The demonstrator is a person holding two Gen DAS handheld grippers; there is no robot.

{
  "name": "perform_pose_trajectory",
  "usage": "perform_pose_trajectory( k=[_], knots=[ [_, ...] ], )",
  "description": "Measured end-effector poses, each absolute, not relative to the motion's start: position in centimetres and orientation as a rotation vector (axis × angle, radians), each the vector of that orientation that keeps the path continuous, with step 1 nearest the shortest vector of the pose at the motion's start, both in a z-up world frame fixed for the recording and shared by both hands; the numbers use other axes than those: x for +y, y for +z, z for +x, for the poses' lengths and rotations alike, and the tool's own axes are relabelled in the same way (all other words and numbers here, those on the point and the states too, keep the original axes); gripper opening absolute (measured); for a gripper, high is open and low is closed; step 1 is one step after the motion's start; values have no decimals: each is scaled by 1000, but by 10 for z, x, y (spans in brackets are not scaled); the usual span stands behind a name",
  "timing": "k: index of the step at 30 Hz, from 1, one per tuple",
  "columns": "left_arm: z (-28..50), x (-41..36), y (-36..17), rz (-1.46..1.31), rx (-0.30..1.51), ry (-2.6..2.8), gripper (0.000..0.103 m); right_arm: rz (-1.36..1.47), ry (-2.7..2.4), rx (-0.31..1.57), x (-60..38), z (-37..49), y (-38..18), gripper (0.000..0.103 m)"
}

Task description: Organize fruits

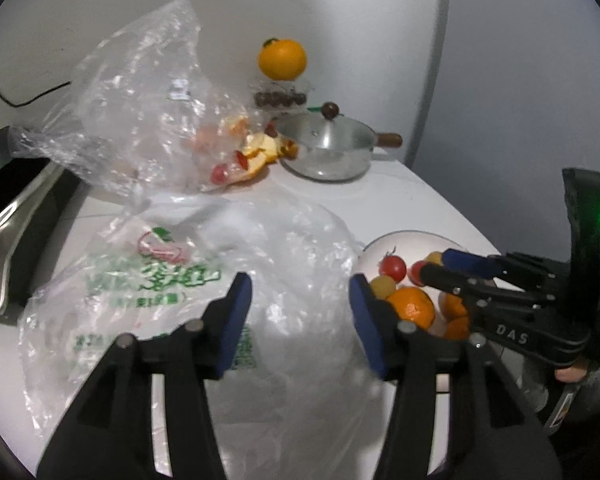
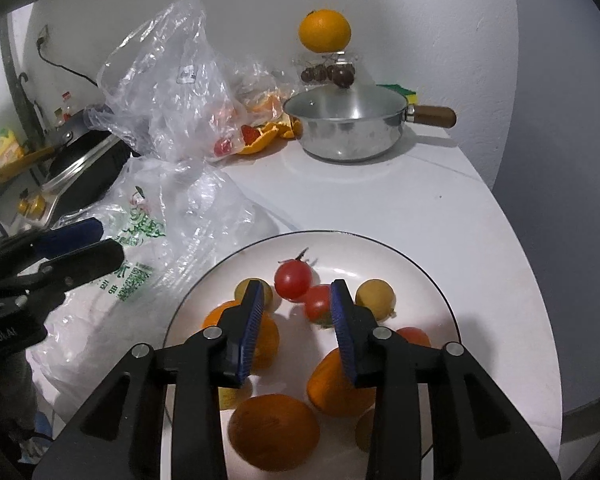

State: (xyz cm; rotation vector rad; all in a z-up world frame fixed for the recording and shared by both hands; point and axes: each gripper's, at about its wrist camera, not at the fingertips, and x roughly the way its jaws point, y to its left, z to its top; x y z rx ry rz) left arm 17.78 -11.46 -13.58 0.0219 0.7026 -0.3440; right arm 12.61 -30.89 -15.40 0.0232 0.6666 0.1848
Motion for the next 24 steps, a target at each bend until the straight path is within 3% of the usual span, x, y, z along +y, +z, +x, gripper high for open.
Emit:
perform_pose_trajectory(
  k=[8,12,20,24],
  knots=[
    [154,-101,-120,14,659,-314,54,-8,195,620,-295,101,-132,36],
    [139,-92,-111,-4,637,-302,66,-27,201,597,-287,87,-123,36],
    [110,-74,-98,-17,593,-279,67,-48,214,563,-272,63,-109,36],
    [93,-65,-92,-19,566,-275,74,-64,218,542,-265,50,-101,36]
  ],
)
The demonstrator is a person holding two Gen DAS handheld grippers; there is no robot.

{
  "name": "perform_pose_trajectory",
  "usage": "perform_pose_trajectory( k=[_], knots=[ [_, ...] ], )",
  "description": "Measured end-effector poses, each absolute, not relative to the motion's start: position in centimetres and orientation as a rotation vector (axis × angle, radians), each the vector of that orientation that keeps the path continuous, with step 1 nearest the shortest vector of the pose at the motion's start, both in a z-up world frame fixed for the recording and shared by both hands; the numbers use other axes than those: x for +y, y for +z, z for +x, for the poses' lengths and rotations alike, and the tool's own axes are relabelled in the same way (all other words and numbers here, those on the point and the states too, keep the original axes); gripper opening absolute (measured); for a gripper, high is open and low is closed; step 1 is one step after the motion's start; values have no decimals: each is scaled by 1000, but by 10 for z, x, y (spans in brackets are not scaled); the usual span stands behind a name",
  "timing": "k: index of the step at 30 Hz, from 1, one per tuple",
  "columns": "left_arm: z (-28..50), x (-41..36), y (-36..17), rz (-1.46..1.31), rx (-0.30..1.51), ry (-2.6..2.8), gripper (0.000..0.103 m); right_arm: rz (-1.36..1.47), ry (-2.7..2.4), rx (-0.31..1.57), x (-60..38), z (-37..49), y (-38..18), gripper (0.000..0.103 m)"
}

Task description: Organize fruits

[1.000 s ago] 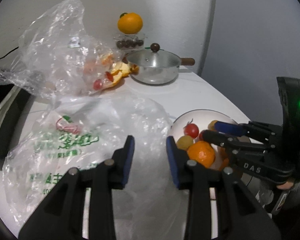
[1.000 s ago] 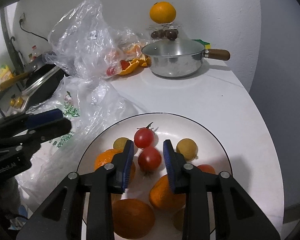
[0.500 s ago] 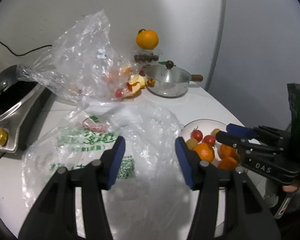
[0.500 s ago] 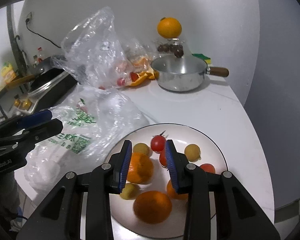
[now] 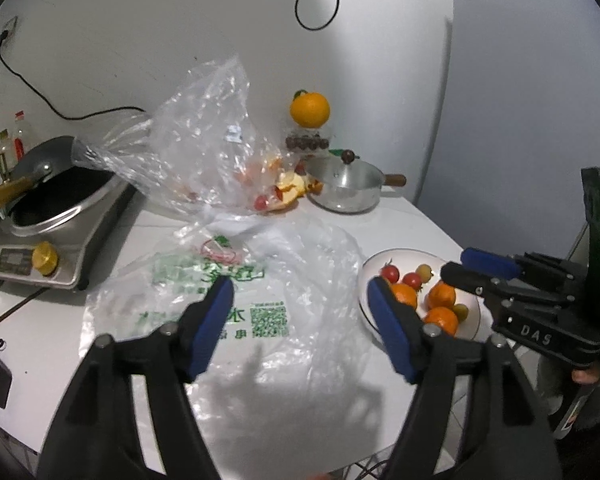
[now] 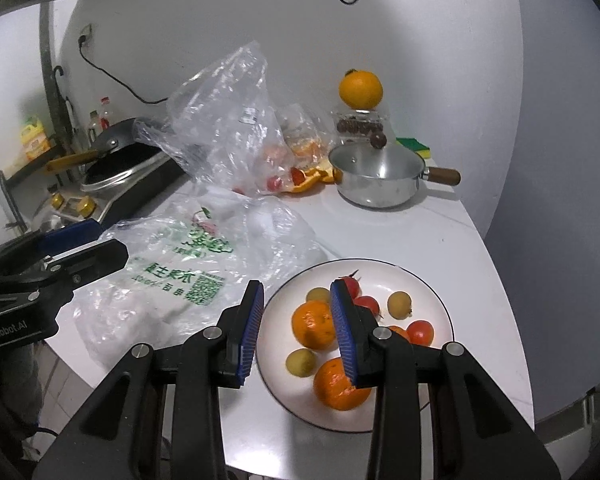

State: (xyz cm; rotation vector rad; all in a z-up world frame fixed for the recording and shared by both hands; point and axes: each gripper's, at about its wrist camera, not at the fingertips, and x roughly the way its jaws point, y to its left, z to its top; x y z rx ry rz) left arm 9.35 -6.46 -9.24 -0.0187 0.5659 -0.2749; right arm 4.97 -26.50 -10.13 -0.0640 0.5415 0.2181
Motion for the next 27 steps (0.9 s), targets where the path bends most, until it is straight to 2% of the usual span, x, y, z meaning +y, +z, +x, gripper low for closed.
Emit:
perform_pose_trajectory(
  k=[4,8,12,13,15,16,20,27],
  knots=[
    [76,-56,-87,-12,538,-264,75,-84,221,517,-256,35,-94,37],
    [59,-48,-81,-20,512,-236,89,-104,229,487,-245,17,-87,37],
    [44,-38,-71,-32,482,-202,90,-112,236,448,-237,-3,-76,38],
    [39,-36,-68,-32,470,-188,90,-113,239,435,-236,-8,-73,40],
    [29,-32,-63,-31,447,-174,91,-106,249,413,-234,-16,-69,65],
    [24,-30,-60,-30,436,-168,91,-98,251,403,-234,-20,-67,67],
    [0,-25,-47,-22,367,-135,97,-83,233,360,-234,-35,-56,67],
    [-28,-18,-25,1,286,-86,98,-85,225,276,-230,-64,-33,67]
  ],
)
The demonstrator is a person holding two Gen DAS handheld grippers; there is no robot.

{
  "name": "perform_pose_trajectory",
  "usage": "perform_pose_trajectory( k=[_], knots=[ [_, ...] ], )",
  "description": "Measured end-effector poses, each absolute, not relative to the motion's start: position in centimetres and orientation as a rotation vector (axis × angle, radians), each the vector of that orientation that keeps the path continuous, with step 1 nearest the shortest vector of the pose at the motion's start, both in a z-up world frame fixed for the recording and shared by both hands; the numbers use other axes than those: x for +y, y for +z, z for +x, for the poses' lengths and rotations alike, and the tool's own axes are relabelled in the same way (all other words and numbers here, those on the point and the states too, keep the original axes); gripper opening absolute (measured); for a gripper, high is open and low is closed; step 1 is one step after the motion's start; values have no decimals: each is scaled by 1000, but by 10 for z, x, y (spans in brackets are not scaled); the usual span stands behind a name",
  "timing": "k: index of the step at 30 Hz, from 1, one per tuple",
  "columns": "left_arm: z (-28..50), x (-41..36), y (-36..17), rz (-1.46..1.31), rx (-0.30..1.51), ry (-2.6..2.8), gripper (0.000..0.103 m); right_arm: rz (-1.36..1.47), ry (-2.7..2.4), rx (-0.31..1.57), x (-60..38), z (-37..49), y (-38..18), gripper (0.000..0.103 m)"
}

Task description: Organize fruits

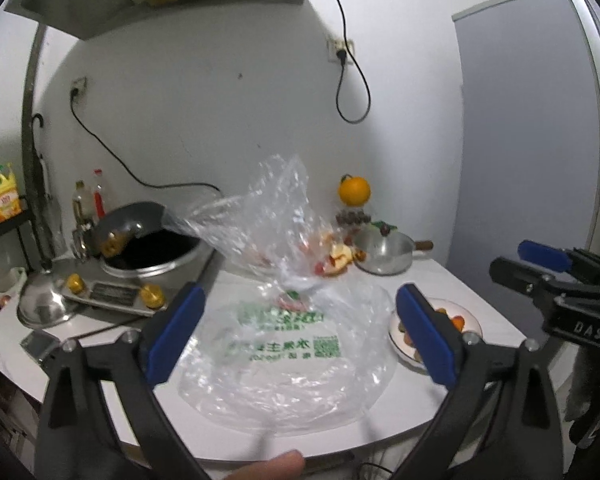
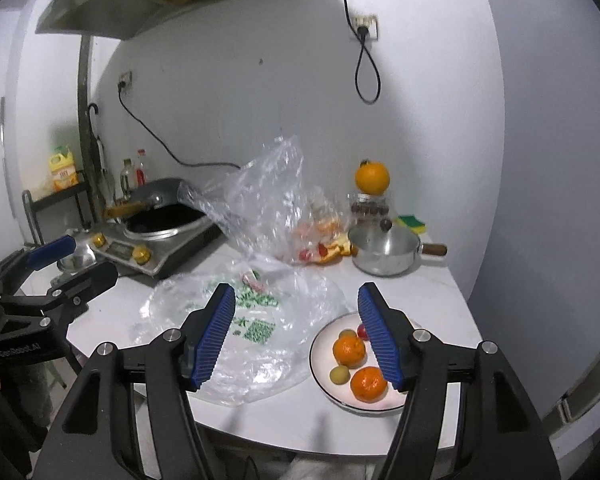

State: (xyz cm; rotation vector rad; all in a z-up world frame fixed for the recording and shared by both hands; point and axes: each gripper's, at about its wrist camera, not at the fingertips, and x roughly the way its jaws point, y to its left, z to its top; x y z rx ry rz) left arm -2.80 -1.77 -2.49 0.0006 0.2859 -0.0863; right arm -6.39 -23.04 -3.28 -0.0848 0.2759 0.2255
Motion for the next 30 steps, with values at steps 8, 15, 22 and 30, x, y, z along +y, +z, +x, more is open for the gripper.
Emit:
perform_pose_trajectory(
  k=[8,15,22,30],
  knots=[
    [-49,-11,-2,8,226,-64,98,-105,253,192,-222,-91,-10,67],
    [-54,-11,16,15,185,-60,98,-113,264,160,-219,-97,1,67],
    [-45,-10,19,11,184,-64,98,-117,267,159,-216,-91,3,67],
    [-32,-12,18,13,180,-69,98,-115,262,180,-218,-75,-1,67]
  ],
)
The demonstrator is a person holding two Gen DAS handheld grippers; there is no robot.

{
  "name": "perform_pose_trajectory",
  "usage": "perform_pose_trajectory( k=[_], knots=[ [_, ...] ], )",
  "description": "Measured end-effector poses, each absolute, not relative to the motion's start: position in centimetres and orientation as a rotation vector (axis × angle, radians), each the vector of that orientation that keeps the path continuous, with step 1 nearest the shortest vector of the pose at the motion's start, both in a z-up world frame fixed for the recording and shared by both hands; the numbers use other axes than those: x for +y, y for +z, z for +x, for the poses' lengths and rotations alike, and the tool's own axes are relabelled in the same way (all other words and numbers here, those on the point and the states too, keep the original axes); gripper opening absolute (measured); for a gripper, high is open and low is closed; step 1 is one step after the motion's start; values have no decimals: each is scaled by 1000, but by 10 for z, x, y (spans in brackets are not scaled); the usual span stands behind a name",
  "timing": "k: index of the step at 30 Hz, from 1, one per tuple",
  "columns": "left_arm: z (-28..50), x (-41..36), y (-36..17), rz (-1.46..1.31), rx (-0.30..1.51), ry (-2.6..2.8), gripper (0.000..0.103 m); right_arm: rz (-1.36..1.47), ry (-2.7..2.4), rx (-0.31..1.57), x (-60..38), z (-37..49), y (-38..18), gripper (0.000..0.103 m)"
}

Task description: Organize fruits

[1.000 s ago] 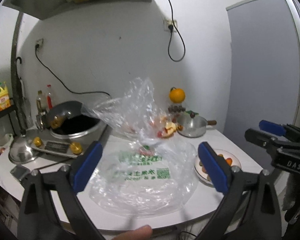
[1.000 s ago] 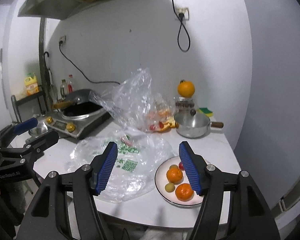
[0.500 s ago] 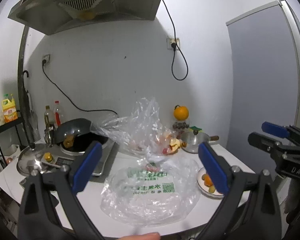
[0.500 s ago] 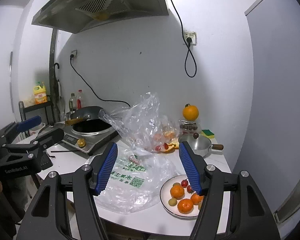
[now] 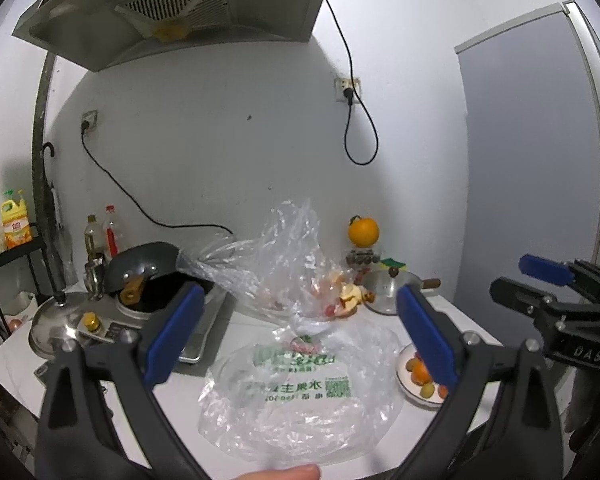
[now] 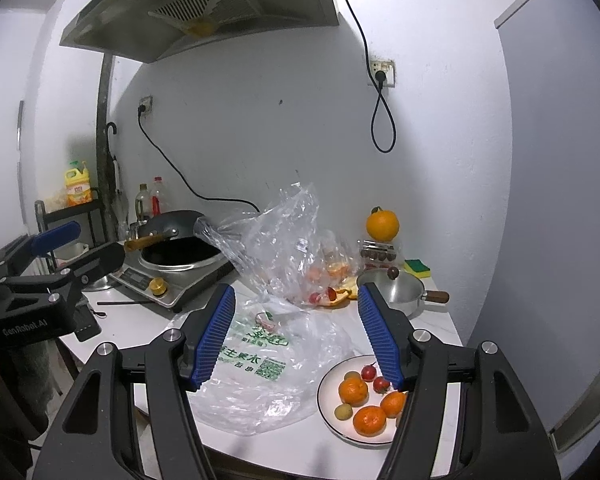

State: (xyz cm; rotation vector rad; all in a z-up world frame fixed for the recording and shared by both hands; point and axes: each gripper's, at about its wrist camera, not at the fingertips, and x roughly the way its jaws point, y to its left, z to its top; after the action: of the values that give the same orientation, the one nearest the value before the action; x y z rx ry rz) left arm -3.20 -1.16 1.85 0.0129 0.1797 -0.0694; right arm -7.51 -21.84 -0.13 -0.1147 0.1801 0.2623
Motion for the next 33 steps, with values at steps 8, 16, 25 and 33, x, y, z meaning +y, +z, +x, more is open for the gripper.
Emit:
perform_pose_trajectory(
  k=[8,16,25,33],
  knots=[
    [-14,-15,17,11,200,-81,98,-113,256,201,-223,-55,-4,67],
    [4,-19,19,15,209,-92,98,-108,253,209,-231,-38,-4,67],
    [17,-21,22,9,201,-96,98,-110,247,212,-236,-24,-1,67],
    [21,-22,22,13,200,-107,98,-107,246,211,-236,-19,2,67]
  ],
)
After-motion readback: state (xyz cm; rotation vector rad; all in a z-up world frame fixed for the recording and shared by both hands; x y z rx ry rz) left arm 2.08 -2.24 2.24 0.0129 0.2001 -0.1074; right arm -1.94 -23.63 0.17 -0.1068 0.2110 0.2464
